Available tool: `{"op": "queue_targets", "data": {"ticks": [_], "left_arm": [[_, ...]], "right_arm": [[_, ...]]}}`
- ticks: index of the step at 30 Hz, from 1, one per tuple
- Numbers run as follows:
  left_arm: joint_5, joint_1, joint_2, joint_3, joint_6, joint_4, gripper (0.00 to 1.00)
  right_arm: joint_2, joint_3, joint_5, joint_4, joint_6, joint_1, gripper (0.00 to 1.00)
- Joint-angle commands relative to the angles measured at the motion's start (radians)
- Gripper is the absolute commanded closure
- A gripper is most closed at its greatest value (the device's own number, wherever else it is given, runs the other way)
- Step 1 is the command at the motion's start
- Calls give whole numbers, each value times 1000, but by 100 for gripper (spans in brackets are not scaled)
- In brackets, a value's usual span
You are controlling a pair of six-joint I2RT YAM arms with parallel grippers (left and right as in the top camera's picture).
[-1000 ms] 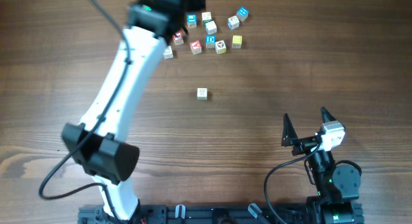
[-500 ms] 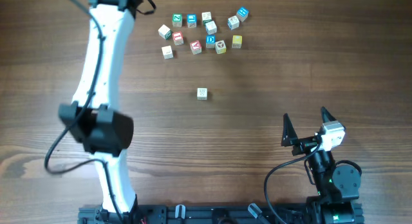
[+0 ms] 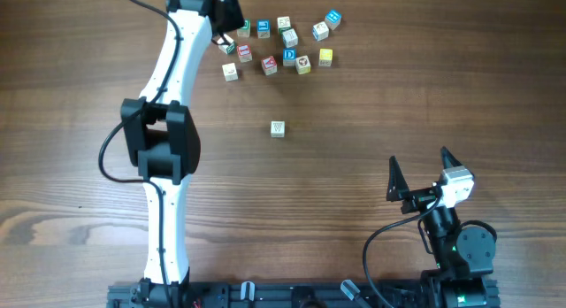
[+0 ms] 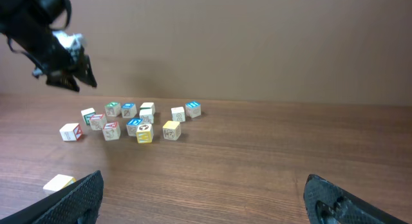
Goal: Form a tower
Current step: 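Move the left gripper over the fish-picture block and lower onto it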
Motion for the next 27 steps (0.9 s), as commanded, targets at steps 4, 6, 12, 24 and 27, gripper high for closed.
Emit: {"op": "queue_targets", "data": {"ticks": [4,6,12,24,27], "left_arm": [[-69,5,100,-8,-61,0,43],[-69,6,101,-10,-60,-3,43],[-69,6,101,-10,-52,-32,46],[-139,7,113,-11,-52,-29,51],[-148,12,113,-11,-52,-48,51]], "right_arm": [[-5,-1,18,5,13,-6,0],[-5,-1,18,5,14,-6,0],[-5,-1,18,5,13,-6,0],[-5,-1,18,5,14,-6,0],[-5,-1,18,5,13,-6,0]]}}
